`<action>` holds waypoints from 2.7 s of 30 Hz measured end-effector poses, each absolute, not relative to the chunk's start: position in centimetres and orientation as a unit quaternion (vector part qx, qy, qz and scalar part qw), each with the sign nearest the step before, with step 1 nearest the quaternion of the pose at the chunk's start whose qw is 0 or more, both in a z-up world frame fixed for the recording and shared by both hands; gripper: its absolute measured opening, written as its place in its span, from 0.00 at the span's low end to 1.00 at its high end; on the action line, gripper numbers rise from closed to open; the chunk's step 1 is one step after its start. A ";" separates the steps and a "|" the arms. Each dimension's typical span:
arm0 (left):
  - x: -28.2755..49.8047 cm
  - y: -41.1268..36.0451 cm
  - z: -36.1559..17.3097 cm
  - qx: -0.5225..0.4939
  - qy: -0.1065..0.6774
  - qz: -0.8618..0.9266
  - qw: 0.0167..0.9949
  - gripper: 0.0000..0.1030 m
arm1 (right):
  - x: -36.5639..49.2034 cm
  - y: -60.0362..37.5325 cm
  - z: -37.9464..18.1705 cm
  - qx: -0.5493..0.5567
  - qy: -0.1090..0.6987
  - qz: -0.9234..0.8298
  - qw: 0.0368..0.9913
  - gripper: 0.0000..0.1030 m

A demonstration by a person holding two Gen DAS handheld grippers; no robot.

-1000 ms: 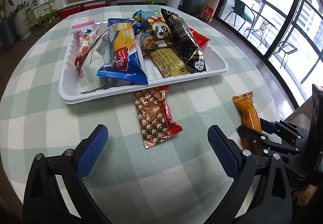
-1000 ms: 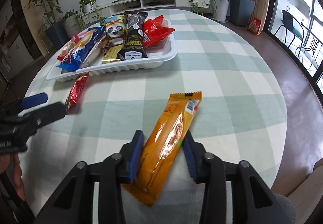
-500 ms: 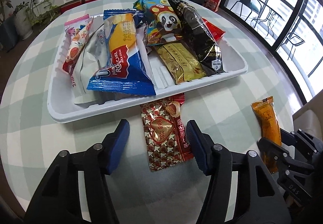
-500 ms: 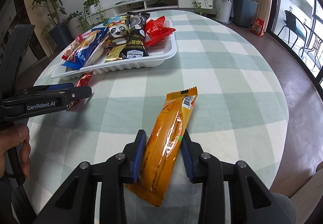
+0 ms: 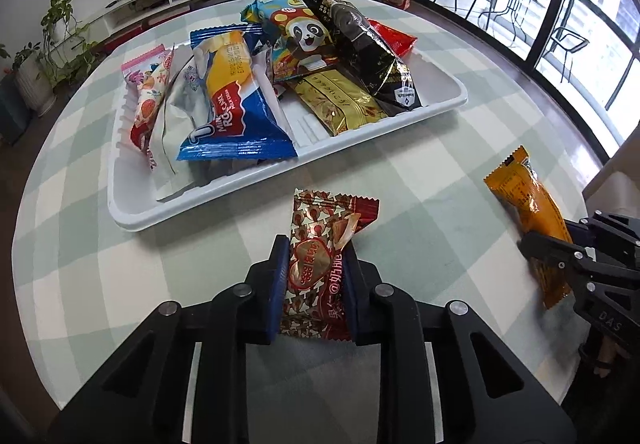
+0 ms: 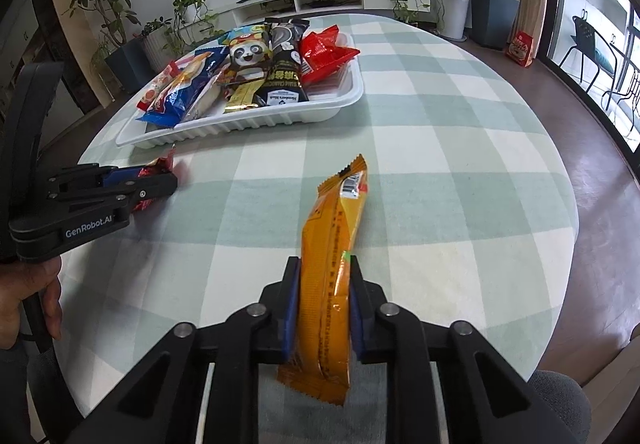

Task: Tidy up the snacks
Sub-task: 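Grasp the brown-red chocolate packet with left tool while right tool lifts orange bar, then carry the chocolate packet over the tray with left tool while right carries orange bar, then release the chocolate packet into the tray with left tool while right releases orange bar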

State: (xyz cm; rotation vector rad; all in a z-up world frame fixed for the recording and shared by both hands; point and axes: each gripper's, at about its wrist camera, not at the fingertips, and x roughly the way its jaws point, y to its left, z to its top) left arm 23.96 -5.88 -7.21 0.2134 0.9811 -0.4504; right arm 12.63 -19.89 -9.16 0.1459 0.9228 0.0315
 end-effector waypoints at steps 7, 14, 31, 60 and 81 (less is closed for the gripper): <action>22.2 -2.7 -6.4 0.033 0.460 -0.231 0.857 0.19 | 12.0 -20.4 -8.3 0.101 0.433 0.028 0.895 0.19; 20.7 -0.4 -5.6 -0.023 0.450 -0.244 0.859 0.11 | 12.0 -21.3 -7.3 0.139 0.426 0.039 0.893 0.19; 19.9 3.5 -3.6 -0.096 0.426 -0.258 0.862 0.11 | 12.5 -22.6 -6.2 0.174 0.416 0.042 0.892 0.19; 37.9 3.9 0.8 -0.093 0.420 -0.244 0.869 0.11 | 31.1 -14.9 -1.7 0.136 0.391 0.121 0.902 0.19; 40.3 1.9 -2.4 -0.070 0.432 -0.248 0.864 0.19 | 32.8 -14.1 -6.3 0.096 0.433 0.096 0.891 0.23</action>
